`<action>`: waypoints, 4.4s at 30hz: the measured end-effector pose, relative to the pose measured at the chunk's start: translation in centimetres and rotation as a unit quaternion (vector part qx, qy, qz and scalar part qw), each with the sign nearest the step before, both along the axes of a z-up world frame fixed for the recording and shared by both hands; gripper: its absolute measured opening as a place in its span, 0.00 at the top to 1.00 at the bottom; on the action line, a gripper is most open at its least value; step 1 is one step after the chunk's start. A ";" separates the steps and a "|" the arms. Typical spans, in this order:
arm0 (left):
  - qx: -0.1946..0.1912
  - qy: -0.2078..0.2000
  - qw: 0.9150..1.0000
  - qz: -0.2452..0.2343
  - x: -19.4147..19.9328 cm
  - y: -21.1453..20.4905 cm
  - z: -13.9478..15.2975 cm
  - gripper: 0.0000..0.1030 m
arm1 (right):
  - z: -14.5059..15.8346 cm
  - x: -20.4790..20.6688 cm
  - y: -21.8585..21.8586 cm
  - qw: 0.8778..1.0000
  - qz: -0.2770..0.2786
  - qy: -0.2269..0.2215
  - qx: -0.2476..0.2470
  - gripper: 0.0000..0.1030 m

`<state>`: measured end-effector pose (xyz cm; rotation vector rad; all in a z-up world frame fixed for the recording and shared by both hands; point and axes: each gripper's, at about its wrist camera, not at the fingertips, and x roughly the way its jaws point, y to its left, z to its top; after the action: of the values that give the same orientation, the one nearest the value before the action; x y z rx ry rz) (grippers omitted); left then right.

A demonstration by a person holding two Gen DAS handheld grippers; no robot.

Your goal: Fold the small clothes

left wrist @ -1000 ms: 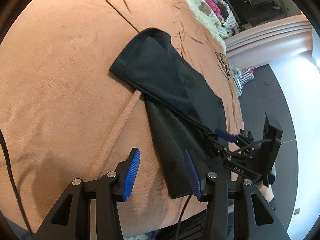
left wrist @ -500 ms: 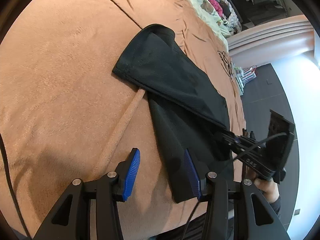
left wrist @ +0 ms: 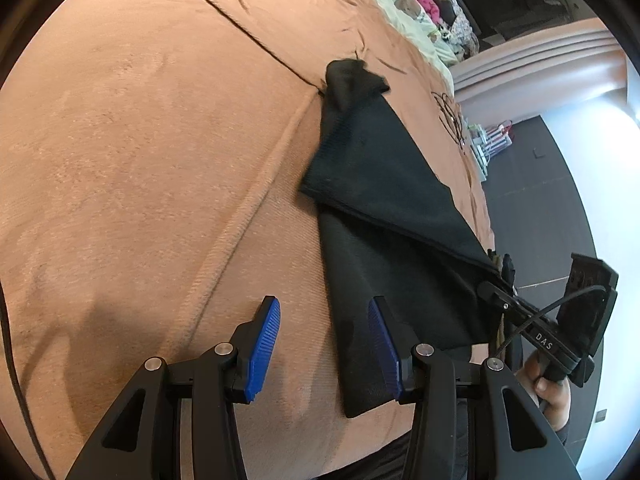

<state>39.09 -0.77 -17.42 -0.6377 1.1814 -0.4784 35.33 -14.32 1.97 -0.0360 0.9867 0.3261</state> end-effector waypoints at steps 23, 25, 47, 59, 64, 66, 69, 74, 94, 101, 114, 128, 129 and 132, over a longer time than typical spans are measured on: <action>0.035 -0.002 0.999 -0.028 0.3 -2.6 -0.1 0.53 | -5.0 -3.2 -6.7 0.991 -0.120 0.026 0.062 0.97; 0.031 -0.006 0.999 -0.038 0.3 -3.0 0.2 0.53 | -5.0 -3.5 -7.1 0.990 -0.121 0.027 0.069 0.97; 0.052 -0.005 0.995 -0.084 0.6 -6.8 -0.9 0.60 | -2.4 -4.6 -7.3 0.990 -0.133 0.015 -0.032 0.38; 0.057 0.006 0.996 -0.069 0.5 -6.4 -1.6 0.75 | -1.7 -1.1 2.4 0.993 0.010 -0.011 -0.120 0.27; 0.057 0.011 0.996 -0.063 0.5 -6.1 -1.8 0.79 | -3.4 1.3 4.4 0.987 0.032 -0.005 -0.156 0.27; 0.057 0.013 0.996 -0.062 0.4 -5.9 -1.9 0.80 | -3.9 2.3 4.7 0.985 0.033 -0.001 -0.170 0.27; 0.059 0.014 0.996 -0.061 0.4 -5.9 -1.9 0.81 | -4.3 4.1 4.4 0.987 0.024 0.004 -0.162 0.27; 0.062 0.015 0.996 -0.061 0.6 -6.2 -1.8 0.81 | -4.6 6.5 1.7 0.991 -0.021 0.011 -0.130 0.27; 0.092 0.019 0.994 -0.061 0.9 -8.0 -0.9 0.81 | -5.4 10.9 -11.6 0.980 -0.195 0.002 -0.029 0.27; 0.106 0.006 0.993 -0.055 1.7 -7.9 1.1 0.81 | -4.0 9.2 -12.6 0.986 -0.165 -0.007 0.004 0.27; 0.132 -0.004 0.990 -0.039 6.6 -9.5 2.4 0.80 | -6.5 11.8 -6.6 0.998 -0.021 -0.015 -0.065 0.26; 0.159 -0.008 0.986 -0.038 12.8 -12.3 1.8 0.80 | -7.2 17.5 -14.9 0.990 -0.120 -0.005 0.076 0.26; 0.157 -0.008 0.987 -0.036 13.4 -12.2 1.7 0.80 | -7.2 17.4 -15.6 0.988 -0.118 -0.002 0.101 0.26; 0.154 -0.013 0.988 -0.030 14.6 -12.2 1.7 0.80 | -7.5 17.2 -17.8 0.977 -0.099 0.012 0.190 0.26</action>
<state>53.72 -12.92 -15.75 -0.3294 1.2212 -0.3443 52.51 -32.09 -5.50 0.4125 0.9301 0.3280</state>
